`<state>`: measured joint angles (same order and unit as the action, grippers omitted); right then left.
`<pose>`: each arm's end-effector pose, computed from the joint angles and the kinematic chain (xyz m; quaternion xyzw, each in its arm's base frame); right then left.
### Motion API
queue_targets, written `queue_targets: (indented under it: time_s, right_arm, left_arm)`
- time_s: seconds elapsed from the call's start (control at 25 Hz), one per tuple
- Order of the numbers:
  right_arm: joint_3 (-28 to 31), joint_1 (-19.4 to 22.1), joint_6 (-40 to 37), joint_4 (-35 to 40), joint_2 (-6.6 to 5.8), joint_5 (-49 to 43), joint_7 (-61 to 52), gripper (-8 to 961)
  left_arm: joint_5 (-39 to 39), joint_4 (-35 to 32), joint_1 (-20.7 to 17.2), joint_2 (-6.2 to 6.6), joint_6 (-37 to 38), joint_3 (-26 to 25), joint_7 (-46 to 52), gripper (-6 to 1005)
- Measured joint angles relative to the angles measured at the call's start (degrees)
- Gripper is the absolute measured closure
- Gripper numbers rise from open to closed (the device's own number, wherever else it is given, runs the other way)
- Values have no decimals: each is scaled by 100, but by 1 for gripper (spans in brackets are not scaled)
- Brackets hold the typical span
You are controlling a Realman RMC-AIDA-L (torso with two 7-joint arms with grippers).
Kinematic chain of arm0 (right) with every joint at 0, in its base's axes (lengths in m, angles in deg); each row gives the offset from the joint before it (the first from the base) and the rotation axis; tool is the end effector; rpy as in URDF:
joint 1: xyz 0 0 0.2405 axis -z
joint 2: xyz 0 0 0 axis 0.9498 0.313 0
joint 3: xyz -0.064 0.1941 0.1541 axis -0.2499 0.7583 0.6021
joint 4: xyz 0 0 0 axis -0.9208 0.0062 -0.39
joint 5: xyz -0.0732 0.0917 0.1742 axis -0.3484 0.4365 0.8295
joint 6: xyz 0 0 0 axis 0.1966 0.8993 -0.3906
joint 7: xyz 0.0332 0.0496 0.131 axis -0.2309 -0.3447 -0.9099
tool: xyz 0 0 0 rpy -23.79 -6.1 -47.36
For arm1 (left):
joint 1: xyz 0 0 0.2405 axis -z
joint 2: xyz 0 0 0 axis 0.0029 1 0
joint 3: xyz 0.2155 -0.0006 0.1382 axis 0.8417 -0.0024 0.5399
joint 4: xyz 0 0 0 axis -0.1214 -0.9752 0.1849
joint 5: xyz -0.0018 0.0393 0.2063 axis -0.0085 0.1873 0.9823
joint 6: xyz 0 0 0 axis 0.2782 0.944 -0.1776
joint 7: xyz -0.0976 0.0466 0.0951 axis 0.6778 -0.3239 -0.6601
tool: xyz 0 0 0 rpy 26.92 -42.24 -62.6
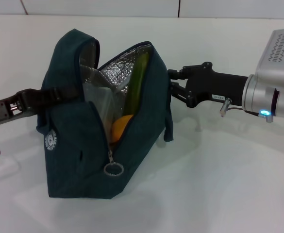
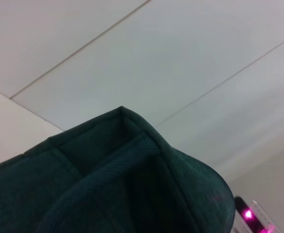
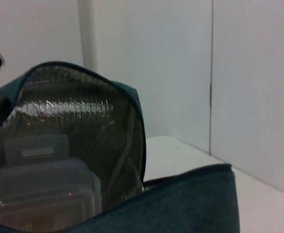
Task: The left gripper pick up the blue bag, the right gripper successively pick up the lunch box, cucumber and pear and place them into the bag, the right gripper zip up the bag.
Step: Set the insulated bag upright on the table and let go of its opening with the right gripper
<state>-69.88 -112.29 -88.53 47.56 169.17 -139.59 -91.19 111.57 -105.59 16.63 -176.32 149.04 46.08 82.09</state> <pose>0.1864 0.3841 -0.0846 -0.9438 0.1003 0.2396 0.2046 -0.2884 0.2671 0.0611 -0.7541 -0.5226 -0.3962 0.0351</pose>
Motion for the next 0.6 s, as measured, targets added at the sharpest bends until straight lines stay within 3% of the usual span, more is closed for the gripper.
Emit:
queue_targets:
  time_s: [0.32,0.6]
  right_arm:
    - [44,270,-4,443,-7,3,66,865]
    - [356,1007,-146,1467,-58,-17,198,887]
  left_arm:
    - [-1,0,-32,14,1,0,0,963]
    - [0,0,35,17,22,11,1,963]
